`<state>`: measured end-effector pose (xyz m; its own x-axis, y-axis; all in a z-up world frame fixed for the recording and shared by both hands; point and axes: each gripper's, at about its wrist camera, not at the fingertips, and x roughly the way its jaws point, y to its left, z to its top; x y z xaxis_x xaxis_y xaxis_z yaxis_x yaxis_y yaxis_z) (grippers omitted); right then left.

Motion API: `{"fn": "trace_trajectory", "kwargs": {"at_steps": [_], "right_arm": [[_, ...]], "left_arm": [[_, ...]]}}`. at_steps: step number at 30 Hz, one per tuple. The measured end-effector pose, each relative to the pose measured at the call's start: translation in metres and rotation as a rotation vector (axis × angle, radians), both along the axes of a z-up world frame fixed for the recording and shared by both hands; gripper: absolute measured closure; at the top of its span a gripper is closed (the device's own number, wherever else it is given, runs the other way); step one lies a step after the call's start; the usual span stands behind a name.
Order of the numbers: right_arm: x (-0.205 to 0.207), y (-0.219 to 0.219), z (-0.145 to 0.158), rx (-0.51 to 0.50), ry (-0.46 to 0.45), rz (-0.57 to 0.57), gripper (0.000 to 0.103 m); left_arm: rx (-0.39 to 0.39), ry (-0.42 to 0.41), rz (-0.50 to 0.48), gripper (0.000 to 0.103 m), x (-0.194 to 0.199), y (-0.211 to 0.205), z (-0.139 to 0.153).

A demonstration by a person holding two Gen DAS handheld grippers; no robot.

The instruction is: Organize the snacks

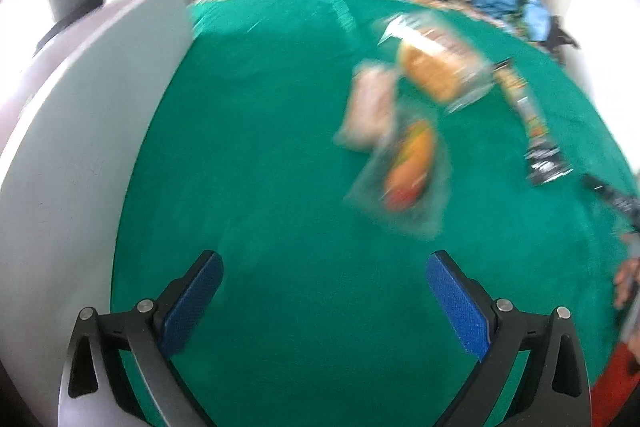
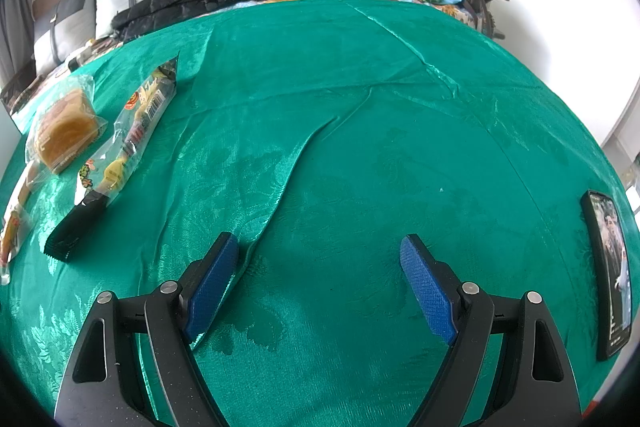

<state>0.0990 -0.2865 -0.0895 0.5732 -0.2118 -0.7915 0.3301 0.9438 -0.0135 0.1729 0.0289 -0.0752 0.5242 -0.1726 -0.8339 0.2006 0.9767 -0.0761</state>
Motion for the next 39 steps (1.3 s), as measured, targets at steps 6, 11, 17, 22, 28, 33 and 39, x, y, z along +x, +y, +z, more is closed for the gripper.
{"fn": "trace_trajectory", "kwargs": {"at_steps": [6, 11, 17, 22, 28, 33, 39], "right_arm": [[0.0, 0.0, 0.0, 0.0, 0.0, 0.0, 0.018], [0.0, 0.0, 0.0, 0.001, 0.0, 0.0, 0.018], [0.0, 0.0, 0.0, 0.001, 0.0, 0.0, 0.018], [0.001, 0.001, 0.0, -0.001, 0.001, -0.001, 0.018], [0.0, 0.0, 0.0, -0.001, 0.001, -0.001, 0.018], [0.0, 0.0, 0.0, -0.001, 0.001, -0.001, 0.018], [0.0, 0.0, 0.0, -0.002, 0.001, -0.001, 0.018]], "left_arm": [[0.116, 0.061, -0.159, 0.01, 0.047, -0.057, -0.001], [0.08, 0.127, -0.13, 0.051, 0.063, -0.062, -0.012], [-0.011, 0.127, 0.036, 0.059, 0.011, -0.031, -0.008], [-0.071, 0.081, 0.131, 0.047, -0.028, -0.001, -0.01], [-0.005, 0.025, 0.116, 0.014, -0.022, -0.002, -0.023], [0.059, -0.02, 0.086, 0.001, -0.016, -0.01, -0.032], [0.057, -0.034, 0.093, 0.0, -0.016, -0.009, -0.032]]}}
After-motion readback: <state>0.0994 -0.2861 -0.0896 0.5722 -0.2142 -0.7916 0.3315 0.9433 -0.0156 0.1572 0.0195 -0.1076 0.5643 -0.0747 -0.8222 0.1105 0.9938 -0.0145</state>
